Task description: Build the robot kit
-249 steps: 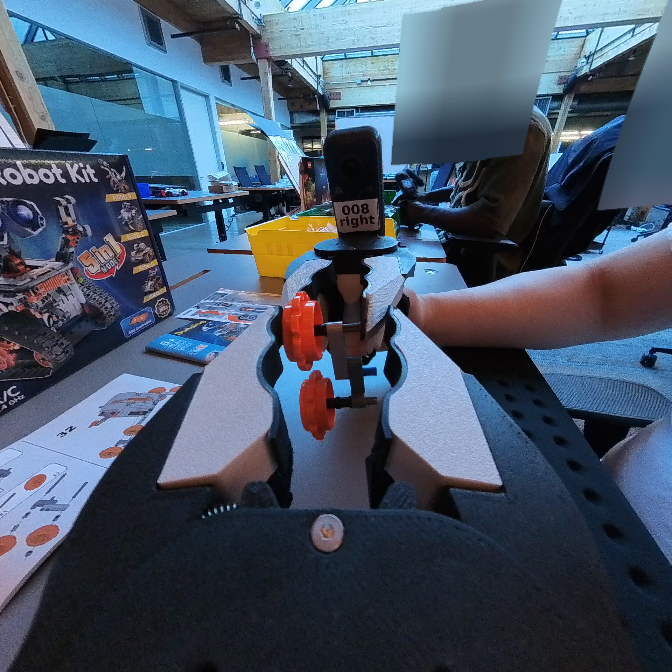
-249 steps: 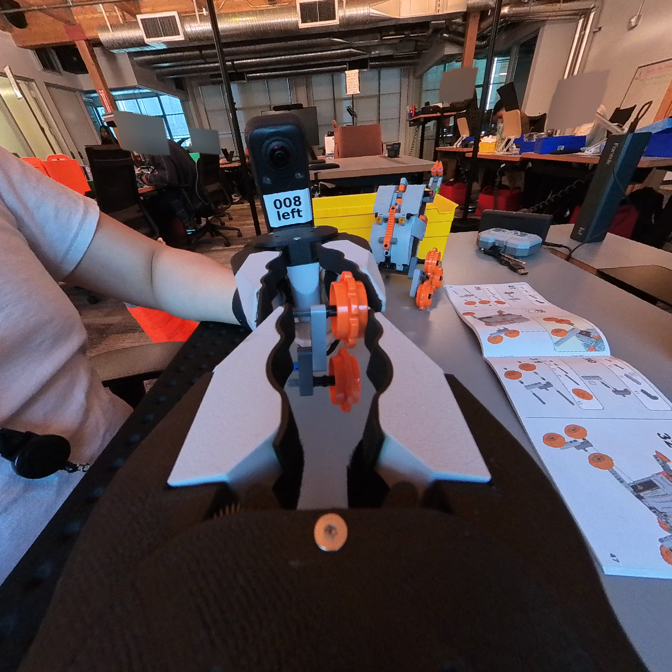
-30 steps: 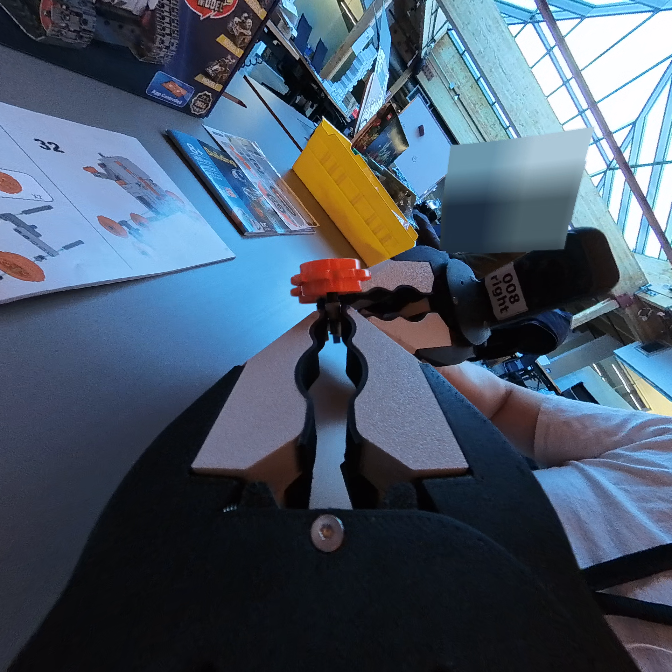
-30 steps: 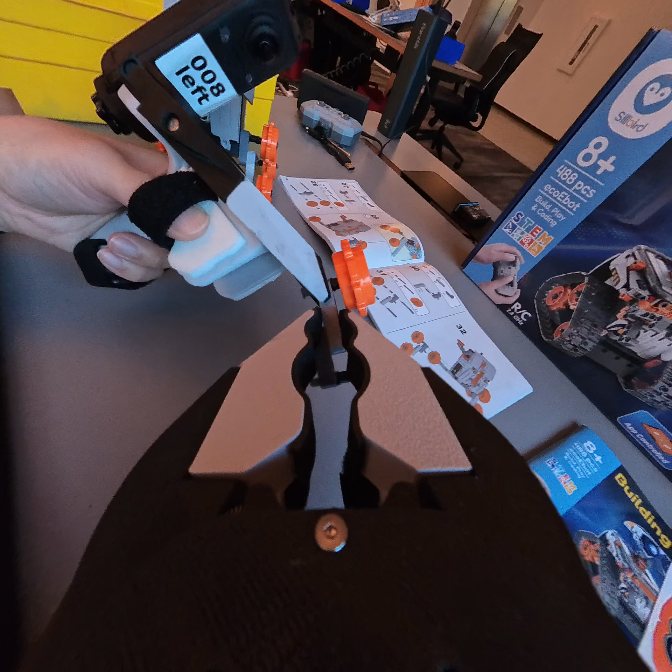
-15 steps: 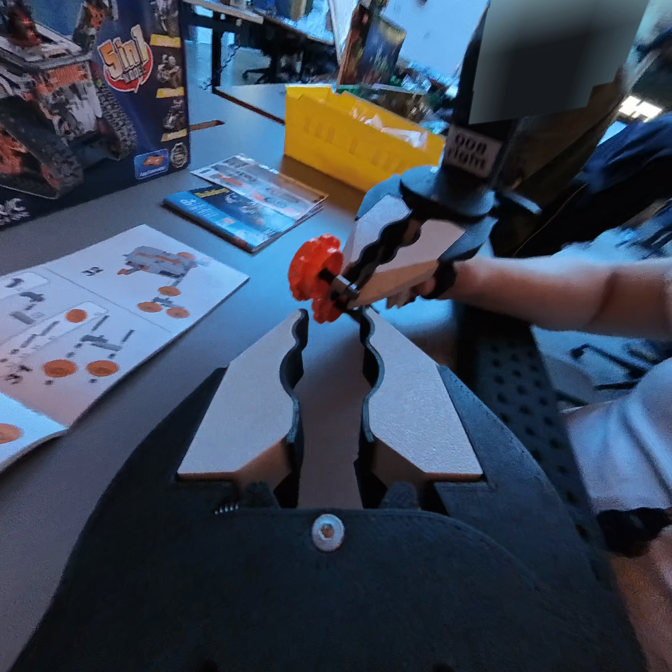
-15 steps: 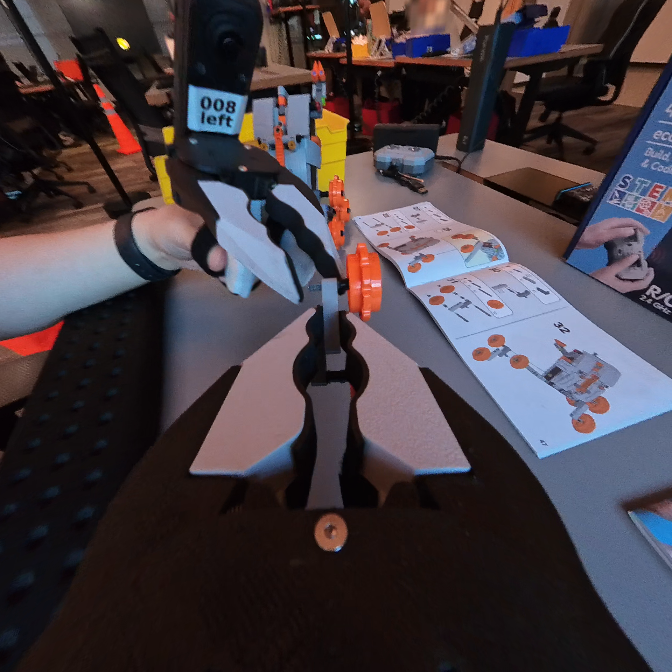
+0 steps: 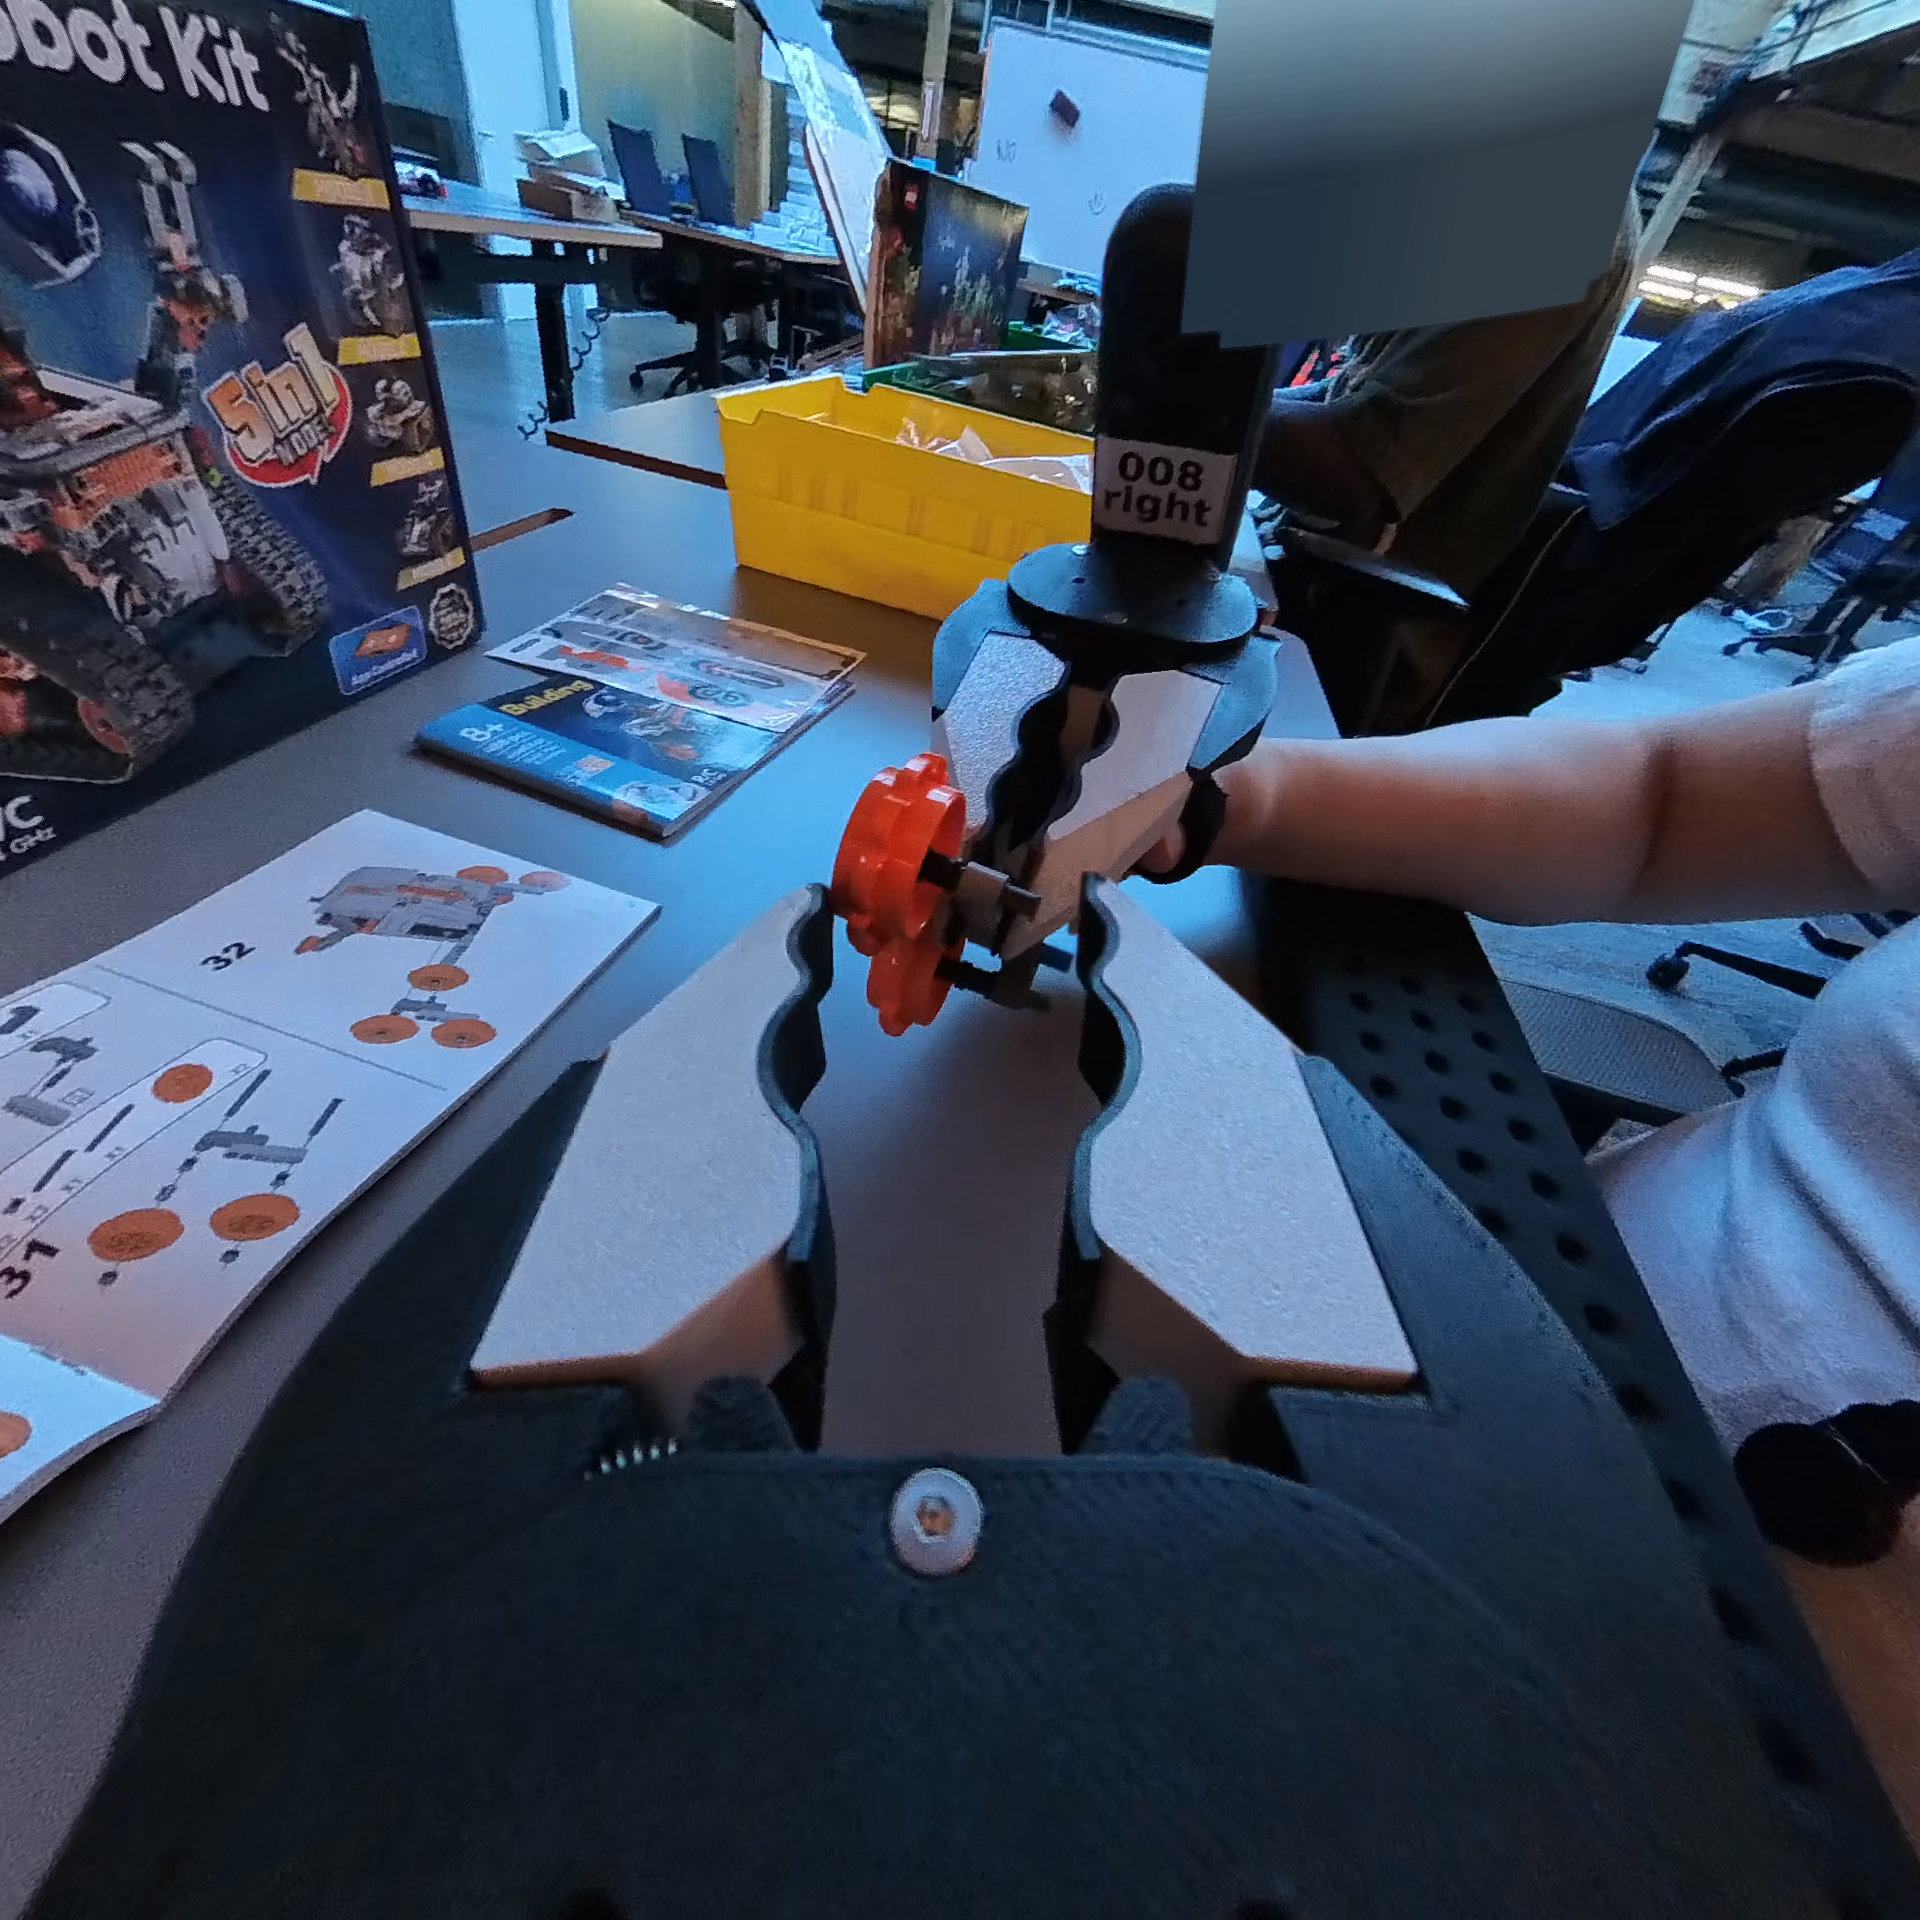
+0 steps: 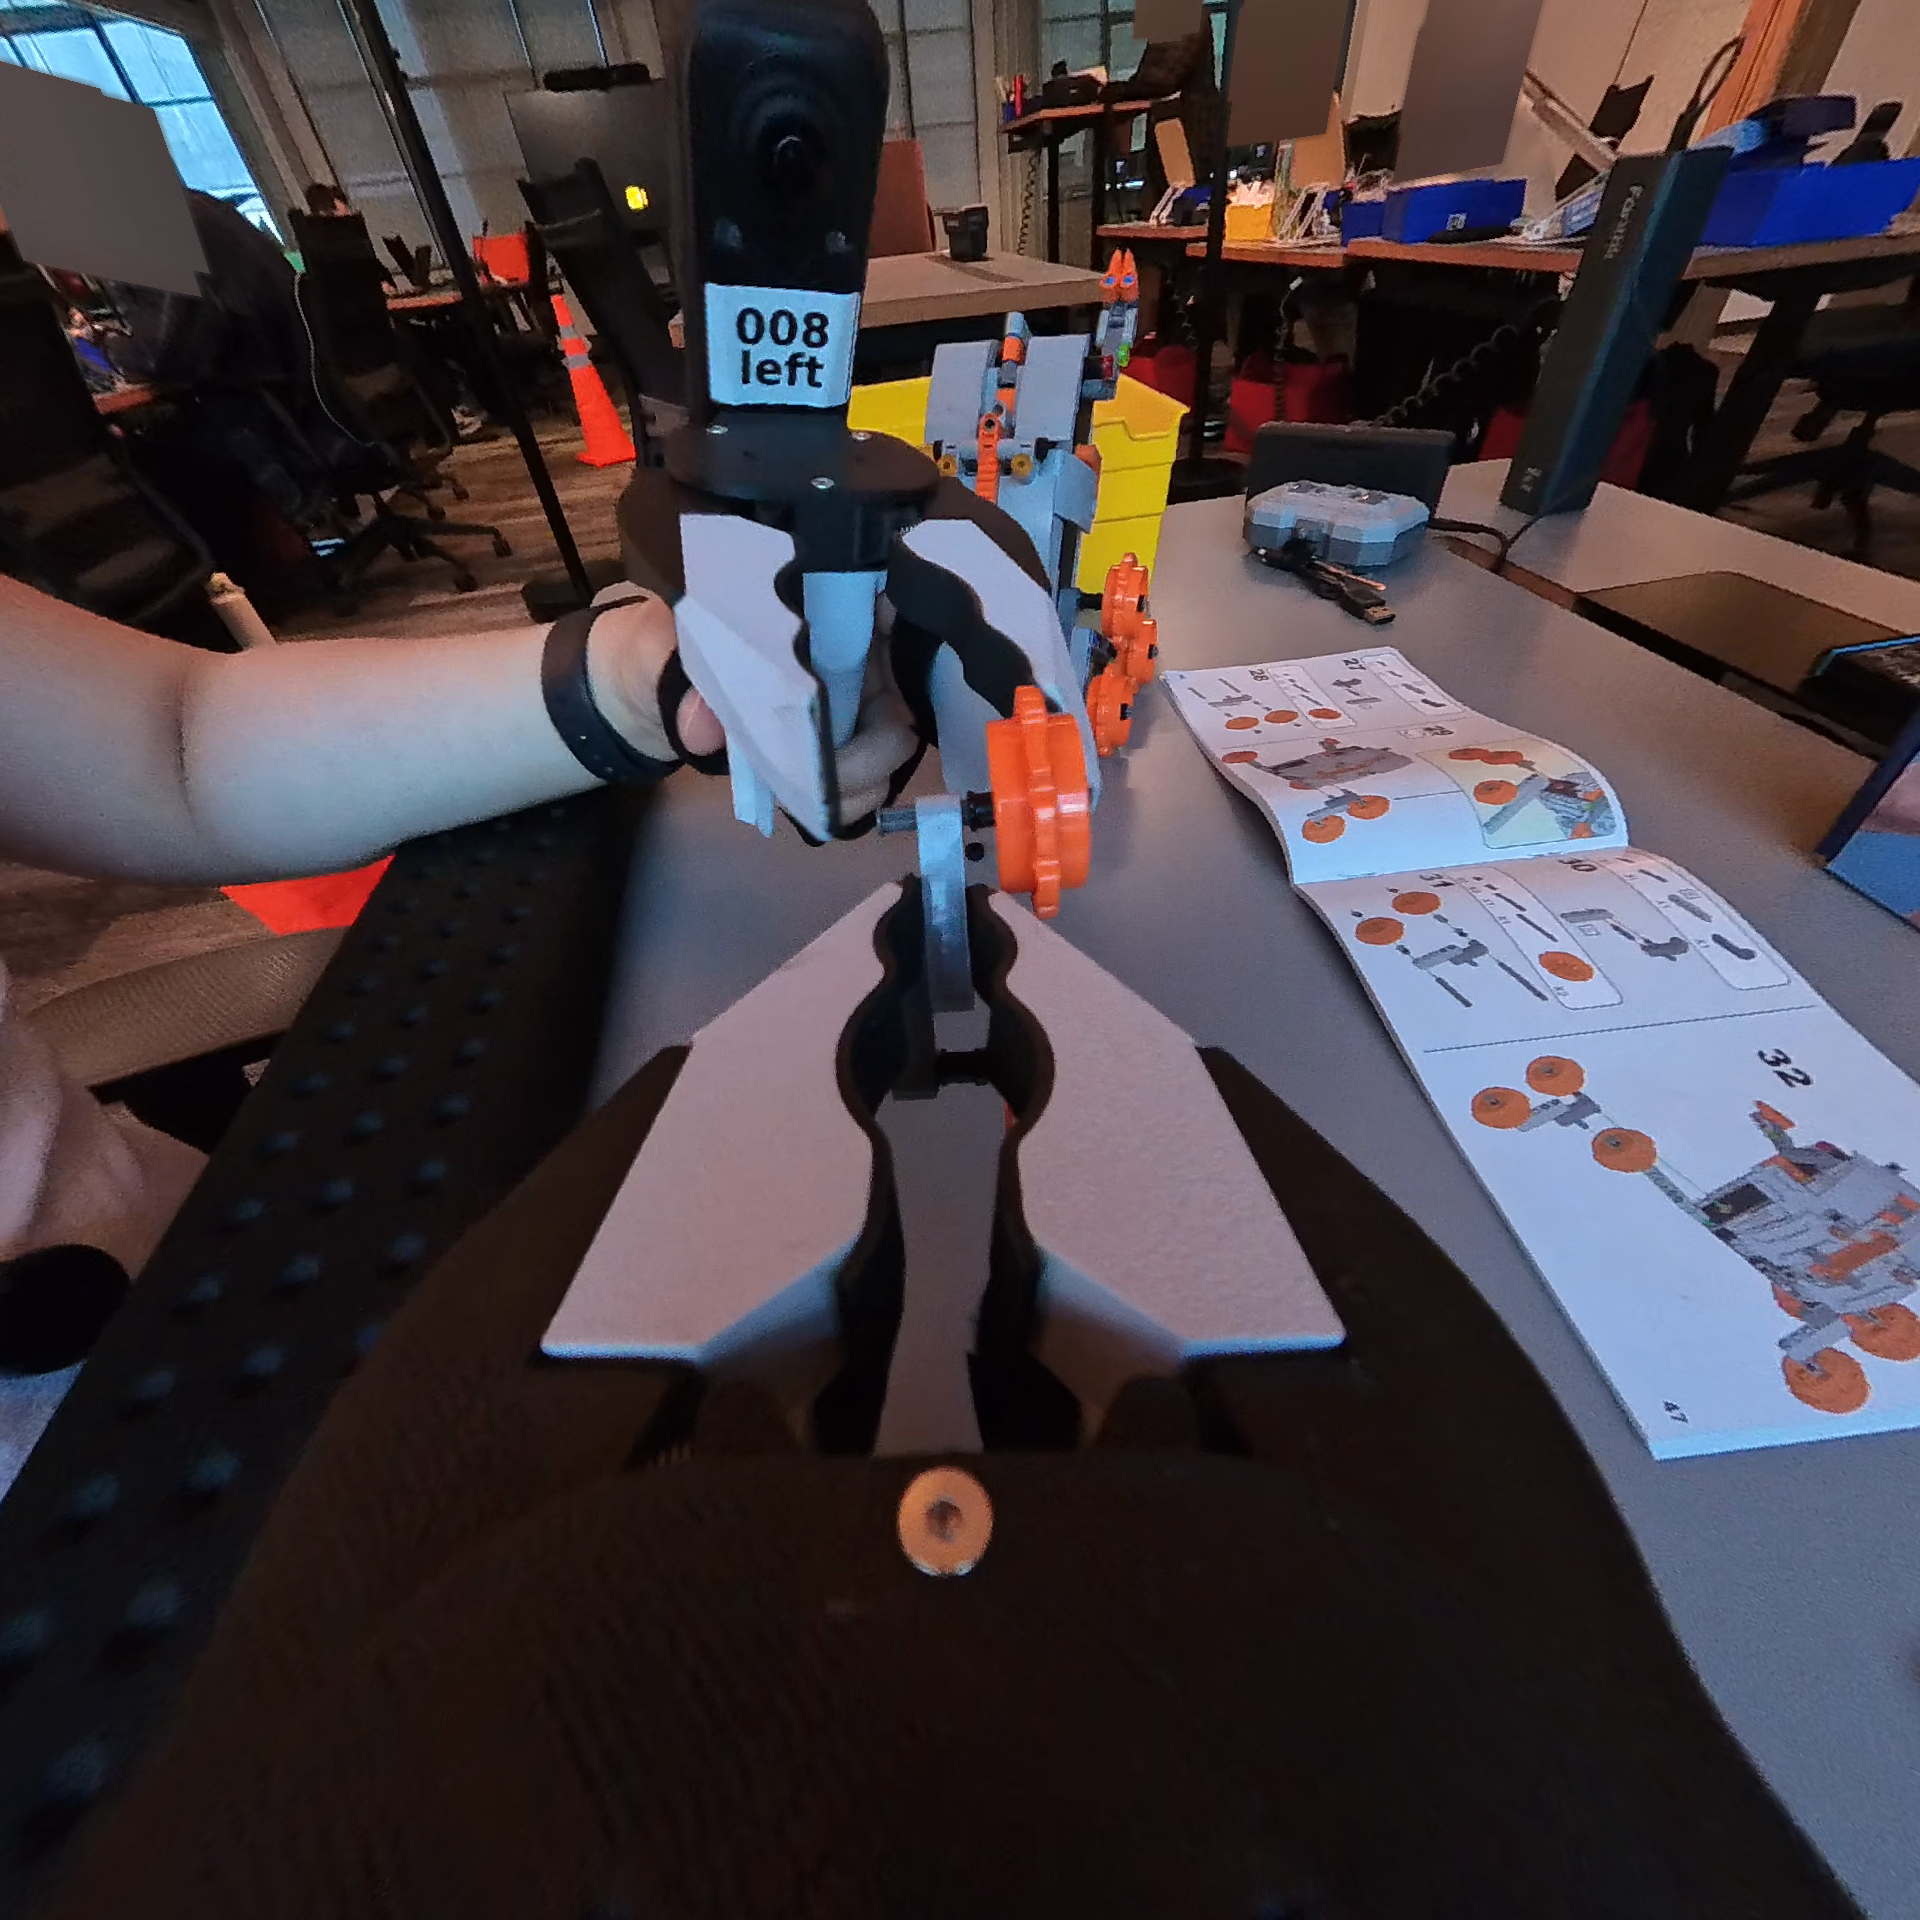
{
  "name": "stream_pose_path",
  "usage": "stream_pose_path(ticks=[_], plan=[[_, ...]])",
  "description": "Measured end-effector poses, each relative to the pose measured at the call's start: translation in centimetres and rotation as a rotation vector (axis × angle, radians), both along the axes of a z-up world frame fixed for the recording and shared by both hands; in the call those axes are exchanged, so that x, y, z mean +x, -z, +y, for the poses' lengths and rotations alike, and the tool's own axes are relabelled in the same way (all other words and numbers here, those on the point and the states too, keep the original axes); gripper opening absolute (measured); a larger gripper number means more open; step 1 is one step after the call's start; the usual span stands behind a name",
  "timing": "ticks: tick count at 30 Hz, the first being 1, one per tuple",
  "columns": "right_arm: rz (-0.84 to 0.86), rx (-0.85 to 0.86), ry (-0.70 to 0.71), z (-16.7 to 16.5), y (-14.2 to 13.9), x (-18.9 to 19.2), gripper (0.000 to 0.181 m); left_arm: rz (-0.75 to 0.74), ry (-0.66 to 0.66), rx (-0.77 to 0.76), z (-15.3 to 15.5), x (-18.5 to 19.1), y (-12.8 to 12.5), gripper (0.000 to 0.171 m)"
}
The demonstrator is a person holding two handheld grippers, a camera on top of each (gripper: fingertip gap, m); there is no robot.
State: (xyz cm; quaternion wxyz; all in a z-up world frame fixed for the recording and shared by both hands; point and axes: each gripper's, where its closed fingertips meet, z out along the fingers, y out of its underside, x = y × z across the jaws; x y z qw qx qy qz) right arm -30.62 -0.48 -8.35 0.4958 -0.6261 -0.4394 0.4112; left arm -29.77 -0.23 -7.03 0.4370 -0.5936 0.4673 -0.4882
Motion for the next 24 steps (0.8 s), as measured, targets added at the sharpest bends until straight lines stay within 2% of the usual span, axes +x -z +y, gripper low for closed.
stream_pose_path(ticks=[1,7,20,24], plan=[[0.001,0.0,-0.006,-0.1,0.0,0.0,0.007,0.012,-0.013,0.005,0.2,0.0,0.2,0.039],[0.003,-0.026,-0.058,-0.5,0.2,-0.1,0.008,0.037,-0.02,0.059,0.0,0.1,0.2,0.038],[-0.219,0.008,0.038,0.6,2.8,0.8,0.025,0.166,-0.072,0.073,1.0,0.2,2.7,0.038],[-0.238,0.004,0.058,0.9,3.0,1.4,0.036,0.175,-0.065,0.06,1.0,0.3,3.0,0.038]])
